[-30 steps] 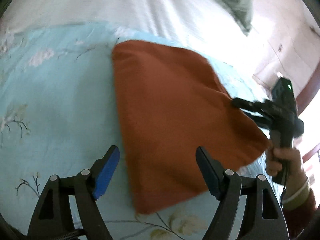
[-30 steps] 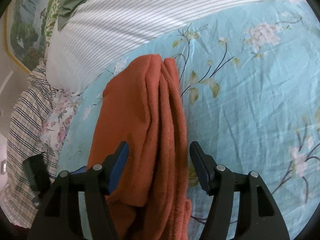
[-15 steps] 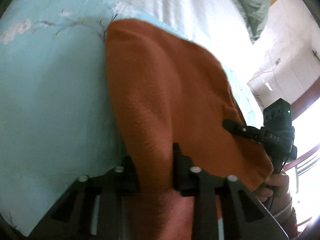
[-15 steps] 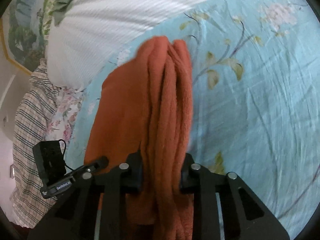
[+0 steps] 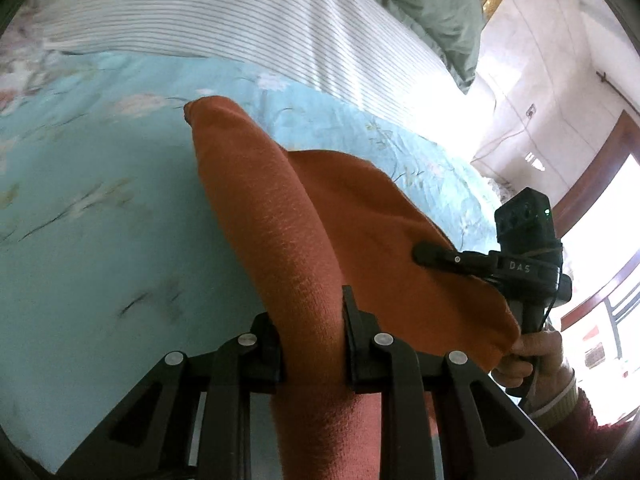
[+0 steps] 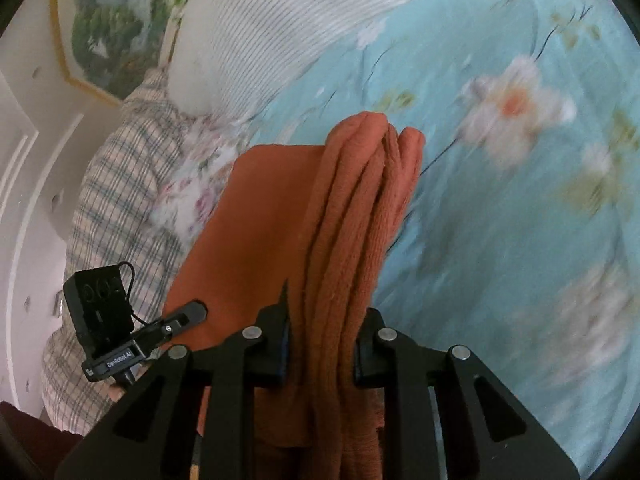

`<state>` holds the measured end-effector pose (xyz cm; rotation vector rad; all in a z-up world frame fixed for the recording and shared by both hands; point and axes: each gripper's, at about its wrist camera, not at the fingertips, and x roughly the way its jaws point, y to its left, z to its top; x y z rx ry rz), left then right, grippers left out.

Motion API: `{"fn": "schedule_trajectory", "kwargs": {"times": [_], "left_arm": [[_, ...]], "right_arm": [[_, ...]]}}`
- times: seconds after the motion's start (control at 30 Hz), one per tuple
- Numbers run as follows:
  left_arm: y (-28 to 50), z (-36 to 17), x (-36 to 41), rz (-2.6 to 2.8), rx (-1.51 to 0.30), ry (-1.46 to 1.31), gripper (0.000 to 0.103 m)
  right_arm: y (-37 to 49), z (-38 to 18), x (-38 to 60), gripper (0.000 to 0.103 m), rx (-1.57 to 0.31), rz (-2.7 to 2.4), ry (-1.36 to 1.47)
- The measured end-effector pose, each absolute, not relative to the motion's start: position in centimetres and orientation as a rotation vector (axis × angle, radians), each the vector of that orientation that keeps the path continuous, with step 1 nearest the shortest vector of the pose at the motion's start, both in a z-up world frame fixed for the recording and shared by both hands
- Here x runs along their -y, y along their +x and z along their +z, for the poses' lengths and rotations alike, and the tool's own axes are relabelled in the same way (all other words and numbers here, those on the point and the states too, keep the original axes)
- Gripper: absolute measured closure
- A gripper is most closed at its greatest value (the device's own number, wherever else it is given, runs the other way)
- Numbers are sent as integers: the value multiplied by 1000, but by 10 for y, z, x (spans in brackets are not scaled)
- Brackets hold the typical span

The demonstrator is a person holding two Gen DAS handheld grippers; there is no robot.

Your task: Fold small clothes

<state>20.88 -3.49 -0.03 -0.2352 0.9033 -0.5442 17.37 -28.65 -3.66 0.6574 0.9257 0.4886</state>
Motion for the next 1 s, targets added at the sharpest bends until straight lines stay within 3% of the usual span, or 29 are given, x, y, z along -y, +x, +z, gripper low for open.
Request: {"fn": "schedule_trajectory", "kwargs": {"times": [0.37,0.43,0.57,0.83,0.87,0.93,1.0], "left_arm": [[145,-36,-25,-457,-963,-306,80],[146,-46,-29,-441,-986,-317,74],[160,-58,-44,-391,-1049,-377,42],[243,-60,-85,-340,-1049,-526,40],[253,-61,-88,-331,-1051,-536,42],[278,-64,-90,-310,-1046,-561,57],[295,-65,-92,-300,-1034,-577,92]], "right_arm": [[158,-70,263,78,-1001,463,663],[158,-72,261,73,-1013,453,640],[151,-59,261,54,-994,401,567],[123,-17,270,53,-811,298,523],[120,-16,270,53,-804,307,536],[118,-17,270,53,-808,314,545],[117,-18,268,53,-814,325,553]]}}
